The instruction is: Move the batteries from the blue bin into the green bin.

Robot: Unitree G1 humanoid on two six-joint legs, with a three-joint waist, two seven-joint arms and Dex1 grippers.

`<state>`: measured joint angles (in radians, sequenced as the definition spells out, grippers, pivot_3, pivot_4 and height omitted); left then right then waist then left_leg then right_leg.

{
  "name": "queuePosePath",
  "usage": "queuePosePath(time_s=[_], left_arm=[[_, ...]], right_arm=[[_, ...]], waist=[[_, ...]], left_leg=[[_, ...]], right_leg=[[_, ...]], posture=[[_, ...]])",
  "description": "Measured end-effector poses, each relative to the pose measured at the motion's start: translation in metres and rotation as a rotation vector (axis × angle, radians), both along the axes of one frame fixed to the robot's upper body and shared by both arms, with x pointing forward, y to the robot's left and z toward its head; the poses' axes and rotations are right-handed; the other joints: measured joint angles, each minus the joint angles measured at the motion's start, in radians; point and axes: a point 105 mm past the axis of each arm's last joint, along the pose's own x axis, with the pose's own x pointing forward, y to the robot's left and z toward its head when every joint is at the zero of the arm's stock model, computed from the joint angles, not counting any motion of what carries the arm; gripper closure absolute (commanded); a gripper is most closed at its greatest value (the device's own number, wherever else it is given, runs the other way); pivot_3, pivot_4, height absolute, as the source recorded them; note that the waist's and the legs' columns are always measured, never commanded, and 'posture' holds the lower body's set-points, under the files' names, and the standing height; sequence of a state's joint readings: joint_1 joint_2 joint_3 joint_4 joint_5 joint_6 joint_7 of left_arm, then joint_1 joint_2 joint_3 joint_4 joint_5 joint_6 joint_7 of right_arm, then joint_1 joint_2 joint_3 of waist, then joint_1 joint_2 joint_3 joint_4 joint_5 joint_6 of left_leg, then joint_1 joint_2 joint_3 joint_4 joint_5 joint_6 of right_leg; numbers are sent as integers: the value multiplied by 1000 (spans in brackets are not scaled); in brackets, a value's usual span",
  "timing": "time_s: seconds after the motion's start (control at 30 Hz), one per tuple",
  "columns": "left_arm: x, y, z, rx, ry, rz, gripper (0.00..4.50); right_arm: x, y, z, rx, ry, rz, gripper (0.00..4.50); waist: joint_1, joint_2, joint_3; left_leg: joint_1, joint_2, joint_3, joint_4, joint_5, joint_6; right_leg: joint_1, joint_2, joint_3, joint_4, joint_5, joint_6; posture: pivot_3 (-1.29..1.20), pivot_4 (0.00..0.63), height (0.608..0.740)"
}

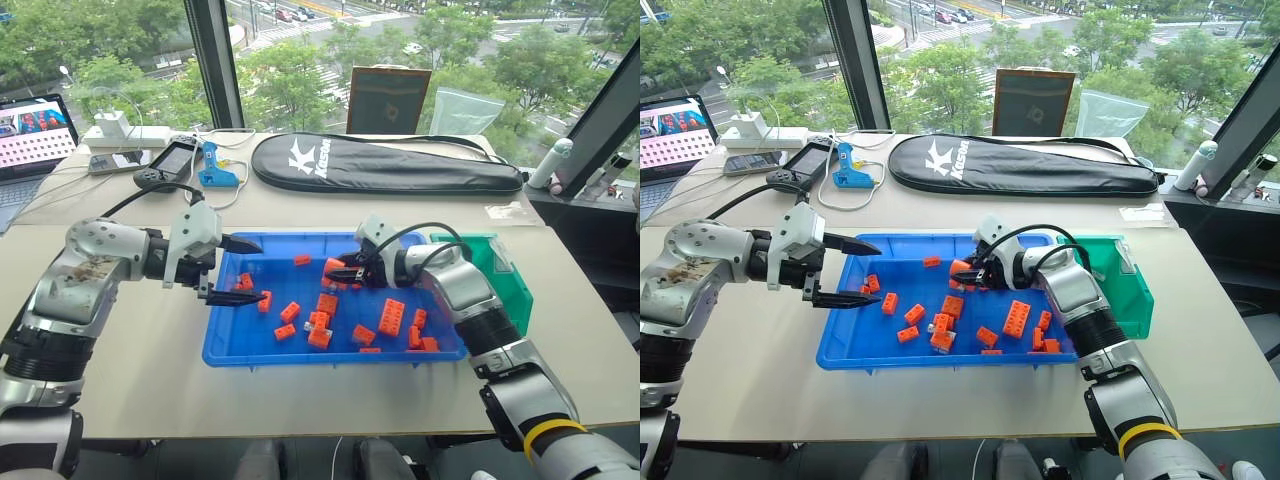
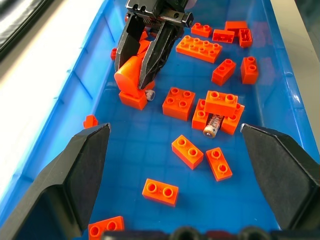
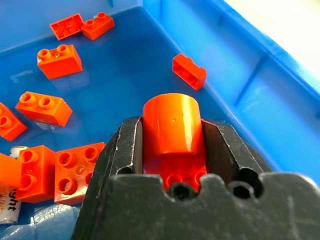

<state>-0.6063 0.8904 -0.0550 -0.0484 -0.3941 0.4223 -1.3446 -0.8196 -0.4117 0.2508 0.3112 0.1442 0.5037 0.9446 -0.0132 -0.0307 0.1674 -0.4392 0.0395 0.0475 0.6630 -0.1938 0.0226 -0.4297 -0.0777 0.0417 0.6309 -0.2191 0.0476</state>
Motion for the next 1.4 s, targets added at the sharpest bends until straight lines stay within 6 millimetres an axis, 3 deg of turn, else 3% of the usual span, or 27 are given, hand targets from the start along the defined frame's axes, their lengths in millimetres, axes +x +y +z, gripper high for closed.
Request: queuePosePath(time_s=[0.17, 0.23, 0.3, 0.33, 0.43, 0.5, 0.53, 0.63, 0.73, 0.8, 1.1, 1.3, 1.4], left_arm=[[1, -4, 0, -13, -2, -12, 0], [1, -5, -1, -19, 1, -16, 0], [3, -5, -1, -26, 5, -14, 0], [4, -7, -1, -30, 3, -17, 0], [5, -13, 1, -33, -13, -35, 0], [6, -13, 2, -30, -21, -39, 0], [6, -13, 1, -30, -21, -37, 0], [7, -11, 0, -27, -15, -27, 0], [7, -10, 0, -23, -18, -26, 0], [7, -10, 1, -22, -18, -24, 0], [7, -5, 4, -11, -28, -10, 0], [4, -3, 2, -24, -9, 7, 0], [4, 0, 2, -30, -3, 29, 0]], right_arm=[[-1, -37, 32, -28, -63, -65, 3057], [-5, -55, 36, -90, -75, -86, 3057], [-6, -68, 33, -133, -67, -116, 2037], [-7, -73, 26, -148, -54, -132, 1901], [-10, -77, 9, -167, -3, -155, 866], [-11, -75, 10, -171, -8, -152, 137], [-11, -74, 11, -171, -15, -150, 16], [-9, -63, 16, -132, -35, -143, 16], [-15, -26, 21, -66, -48, -42, 16], [-19, -14, 17, -67, -37, 1, 16], [-14, 0, -18, -116, 45, 25, 16], [-2, 2, -20, -120, 32, 16, 16], [1, -1, -28, -125, 43, 4, 760]], waist=[[2, 0, 0], [3, 0, 0], [1, 0, 0], [-1, 0, 0], [-6, 0, 0], [-8, 0, 0], [-8, 0, 0], [-7, 0, 0], [-10, 0, 0], [-5, 0, 0], [0, 0, 0], [-3, 0, 0], [-3, 0, 0]], left_leg=[[0, 0, 0, 0, 0, 0], [0, 0, 0, 0, 0, 0], [0, 0, 0, 0, 0, 0], [0, 0, 0, 0, 0, 0], [0, 1, 0, 0, 0, 0], [0, 1, 0, 0, 0, 0], [0, 1, 0, 0, 0, 0], [0, 1, 0, 0, 0, 0], [0, 2, 0, 0, 0, 0], [0, 2, 0, 0, 0, 0], [0, 1, 0, 0, 0, 0], [0, 2, 0, 0, 0, 0], [0, 2, 0, 0, 0, 0]], right_leg=[[0, 0, 0, 0, 0, 0], [0, 0, 0, -1, 0, 0], [0, 0, 0, -1, 0, 0], [0, 1, 0, 0, 0, 0], [0, 1, 1, 0, 0, 0], [-1, 1, 1, 1, 0, 0], [-1, 1, 1, 1, 0, 0], [-1, 1, 1, 1, 0, 0], [-1, 2, 1, 1, 0, -1], [-1, 2, 1, 1, 0, -1], [-1, 1, 1, 1, 0, -1], [-1, 2, 1, 1, 0, -1], [-1, 2, 1, 1, 0, -1]], posture=[[0, 150, 740], [0, 150, 740], [0, 150, 740], [0, 150, 740], [0, 150, 740], [0, 150, 740], [0, 150, 740], [0, 150, 740], [0, 150, 740], [0, 150, 740], [0, 150, 740], [0, 150, 740], [0, 150, 740]])
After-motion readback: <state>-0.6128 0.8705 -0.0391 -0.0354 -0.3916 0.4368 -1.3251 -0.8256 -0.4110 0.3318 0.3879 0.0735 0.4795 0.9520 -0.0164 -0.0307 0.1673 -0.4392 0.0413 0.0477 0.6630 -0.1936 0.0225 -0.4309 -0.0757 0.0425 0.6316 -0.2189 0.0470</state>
